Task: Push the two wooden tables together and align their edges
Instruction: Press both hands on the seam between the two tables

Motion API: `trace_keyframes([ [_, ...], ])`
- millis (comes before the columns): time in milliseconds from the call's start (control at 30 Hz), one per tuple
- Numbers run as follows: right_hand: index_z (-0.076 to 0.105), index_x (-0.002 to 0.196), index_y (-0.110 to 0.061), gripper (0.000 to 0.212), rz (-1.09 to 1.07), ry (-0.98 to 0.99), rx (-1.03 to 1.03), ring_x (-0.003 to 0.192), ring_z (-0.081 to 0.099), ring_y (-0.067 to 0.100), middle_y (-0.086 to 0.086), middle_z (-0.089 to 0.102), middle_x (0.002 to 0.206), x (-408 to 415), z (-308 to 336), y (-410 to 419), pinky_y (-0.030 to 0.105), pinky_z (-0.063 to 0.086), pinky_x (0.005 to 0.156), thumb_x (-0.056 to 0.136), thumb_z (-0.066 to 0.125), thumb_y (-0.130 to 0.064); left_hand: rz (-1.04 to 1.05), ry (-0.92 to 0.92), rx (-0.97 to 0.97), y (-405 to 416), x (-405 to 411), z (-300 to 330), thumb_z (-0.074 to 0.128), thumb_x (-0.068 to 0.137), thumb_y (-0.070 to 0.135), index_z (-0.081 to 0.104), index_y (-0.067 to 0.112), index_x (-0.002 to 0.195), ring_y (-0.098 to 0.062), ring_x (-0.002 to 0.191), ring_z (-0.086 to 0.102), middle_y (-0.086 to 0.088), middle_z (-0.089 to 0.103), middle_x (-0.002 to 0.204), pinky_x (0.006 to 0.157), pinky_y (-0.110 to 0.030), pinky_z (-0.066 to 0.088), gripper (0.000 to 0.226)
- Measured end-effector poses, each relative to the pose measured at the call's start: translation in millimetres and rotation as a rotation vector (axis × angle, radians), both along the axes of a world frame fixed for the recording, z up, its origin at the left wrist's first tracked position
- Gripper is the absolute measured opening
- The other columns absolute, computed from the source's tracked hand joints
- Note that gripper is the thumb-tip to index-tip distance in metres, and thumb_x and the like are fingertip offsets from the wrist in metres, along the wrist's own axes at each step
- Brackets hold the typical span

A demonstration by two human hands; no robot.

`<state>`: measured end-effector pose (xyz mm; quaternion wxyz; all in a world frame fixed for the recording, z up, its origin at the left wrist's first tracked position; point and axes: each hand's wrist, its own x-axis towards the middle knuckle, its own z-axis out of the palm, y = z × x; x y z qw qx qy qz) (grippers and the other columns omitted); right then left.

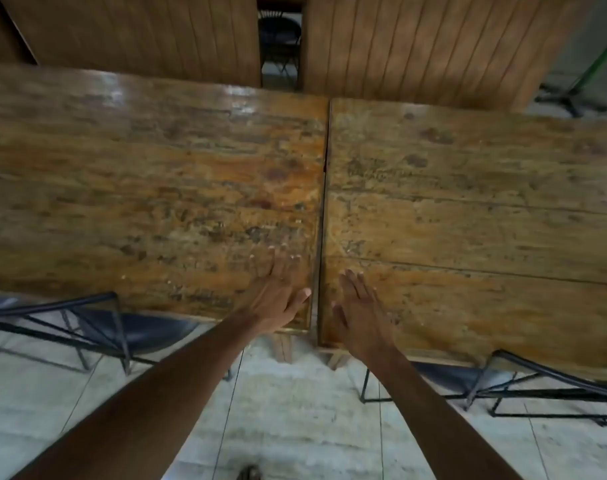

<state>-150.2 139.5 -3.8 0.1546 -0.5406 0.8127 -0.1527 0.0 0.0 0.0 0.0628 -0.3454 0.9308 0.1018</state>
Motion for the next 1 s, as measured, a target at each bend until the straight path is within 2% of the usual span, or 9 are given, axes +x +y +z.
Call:
trace_keyframes([
  [100,0.028,0.156,-0.012,0.060,0.011,0.050,-0.029,0.156,0.007,0.027,0.007,0.021,0.167,-6,-41,-6,0.052,0.011,0.125,0.100,0.028,-0.034,0.009,-0.014,-0.007,-12,-11,-32,0.020,0.103,0.054,0.005,0.016,0.159,-0.042,0.153,-0.009,-0.018,-0.007,0.168,0.118,-0.070,-0.003,0.069],
  [233,0.017,0.159,-0.015,0.060,0.047,0.149,-0.019,0.156,-0.001,0.026,0.004,0.012,0.169,-15,-67,-14,0.055,0.004,0.124,0.104,0.021,-0.039,0.008,0.010,-0.064,-20,-14,-59,0.005,0.099,0.059,-0.004,0.025,0.159,-0.037,0.152,-0.018,-0.013,-0.010,0.169,0.118,-0.068,-0.008,0.069],
  [333,0.013,0.160,-0.015,0.061,0.053,0.206,-0.010,0.156,-0.002,0.026,0.003,0.009,0.169,-16,-66,-17,0.056,0.004,0.124,0.103,0.019,-0.037,0.030,0.022,-0.077,-20,-13,-65,0.001,0.098,0.061,-0.003,0.028,0.159,-0.035,0.153,-0.018,-0.010,-0.010,0.169,0.118,-0.068,-0.005,0.069],
  [633,0.009,0.160,-0.016,0.061,0.039,0.187,0.020,0.156,-0.005,0.026,0.003,0.005,0.170,-18,-65,-37,0.057,0.005,0.124,0.104,0.018,-0.037,0.009,0.049,-0.084,-21,-16,-67,0.012,0.102,0.057,0.003,0.028,0.160,-0.035,0.153,-0.018,-0.010,-0.011,0.169,0.117,-0.071,-0.001,0.066],
  [867,0.008,0.160,-0.014,0.061,0.050,0.186,0.022,0.156,-0.005,0.028,0.004,0.004,0.170,-20,-64,-48,0.059,0.005,0.123,0.104,0.019,-0.037,-0.001,0.055,-0.080,-22,-15,-66,0.019,0.104,0.055,0.000,0.028,0.160,-0.035,0.152,-0.021,-0.010,-0.012,0.169,0.117,-0.070,-0.004,0.065],
  [1000,0.010,0.160,-0.015,0.061,0.052,0.168,0.011,0.156,-0.002,0.029,0.004,0.006,0.170,-20,-65,-47,0.059,0.004,0.123,0.104,0.019,-0.036,0.005,0.019,-0.066,-21,-15,-66,0.015,0.103,0.056,-0.002,0.030,0.159,-0.034,0.152,-0.022,-0.008,-0.014,0.169,0.118,-0.068,-0.007,0.064],
])
